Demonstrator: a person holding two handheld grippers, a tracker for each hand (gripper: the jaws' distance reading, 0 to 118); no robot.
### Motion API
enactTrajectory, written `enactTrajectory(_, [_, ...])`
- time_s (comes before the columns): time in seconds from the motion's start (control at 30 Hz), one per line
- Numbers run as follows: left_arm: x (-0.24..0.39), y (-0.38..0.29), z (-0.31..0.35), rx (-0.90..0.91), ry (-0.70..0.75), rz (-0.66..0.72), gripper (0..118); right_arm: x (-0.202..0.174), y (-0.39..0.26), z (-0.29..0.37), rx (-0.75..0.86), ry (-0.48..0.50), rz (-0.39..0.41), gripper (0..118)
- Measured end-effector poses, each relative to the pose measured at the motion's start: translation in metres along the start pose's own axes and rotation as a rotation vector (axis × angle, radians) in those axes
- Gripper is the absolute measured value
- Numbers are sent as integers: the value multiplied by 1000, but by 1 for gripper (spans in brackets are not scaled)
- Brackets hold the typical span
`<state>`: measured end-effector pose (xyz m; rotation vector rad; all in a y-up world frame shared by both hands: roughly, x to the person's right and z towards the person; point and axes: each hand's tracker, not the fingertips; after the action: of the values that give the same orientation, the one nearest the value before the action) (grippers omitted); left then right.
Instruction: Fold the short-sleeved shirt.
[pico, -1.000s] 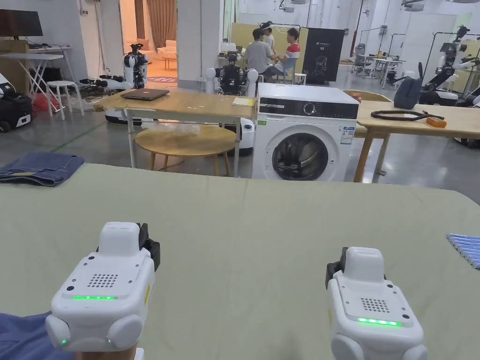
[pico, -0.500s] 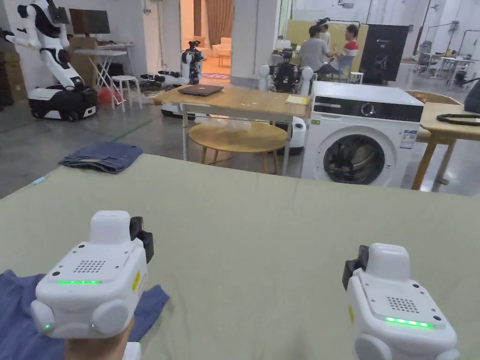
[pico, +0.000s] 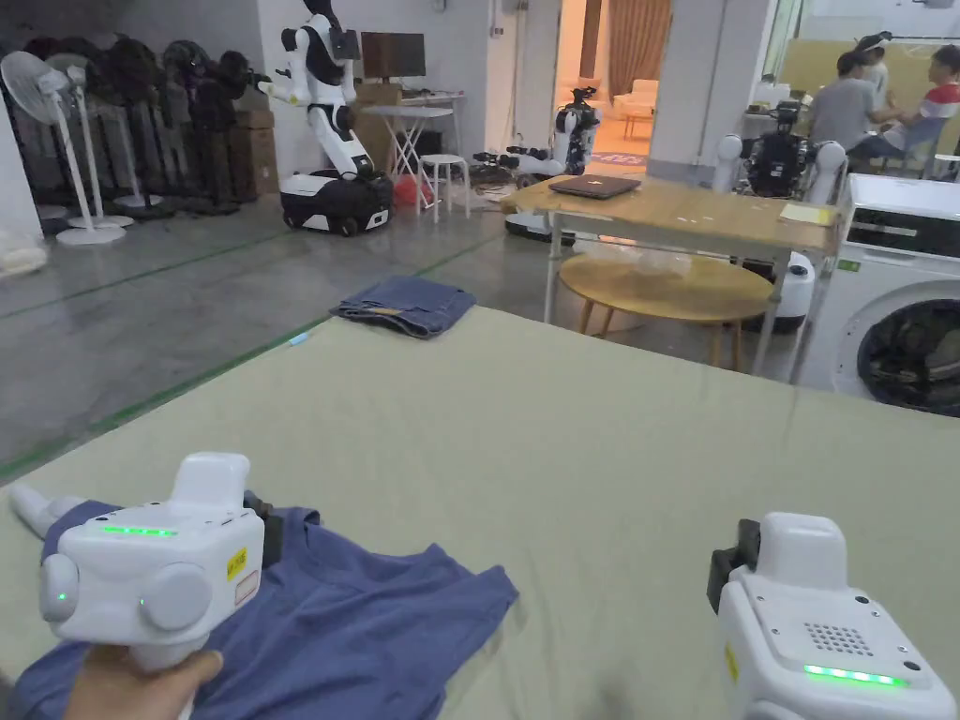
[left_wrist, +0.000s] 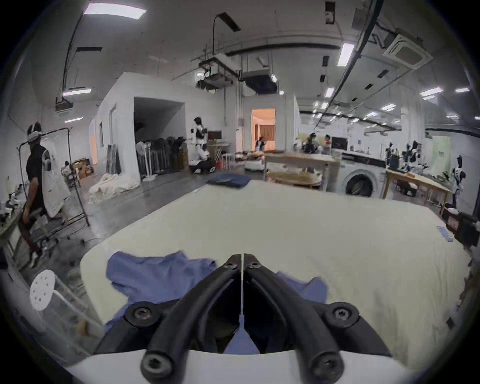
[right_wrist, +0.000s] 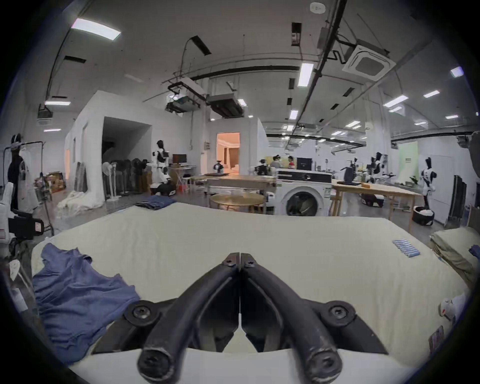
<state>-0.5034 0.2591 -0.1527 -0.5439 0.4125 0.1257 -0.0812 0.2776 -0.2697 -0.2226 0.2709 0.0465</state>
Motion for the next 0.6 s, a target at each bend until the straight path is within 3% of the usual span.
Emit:
enactTrajectory(0.27, [-37, -21, -46, -270, -84, 61, 0, -16, -17, -7, -53, 33, 27, 0])
enactTrajectory(0.4, [-37, -33, -77, -367, -91, 68, 16, -16, -21, -7, -70, 31, 38, 0])
enactTrajectory(0.43, [-36, -36, -85, -409, -73, 66, 34, -14, -23, -7, -73, 29, 39, 0])
enactTrajectory(0.47, [-35, -41, -94, -455, -63, 59, 66, -14, -24, -7, -77, 28, 40, 0])
enactTrajectory(0.5, [-34, -45, -101, -495, -66, 54, 83, -13, -24, -7, -81, 26, 42, 0])
enactTrajectory(0.53, [-29, -54, -100, -537, -71, 61, 90, -11, -25, -7, -85, 23, 44, 0])
enactTrajectory(0.6, [-25, -65, -108, -587, -106, 65, 91, -9, -27, -7, -91, 16, 47, 0])
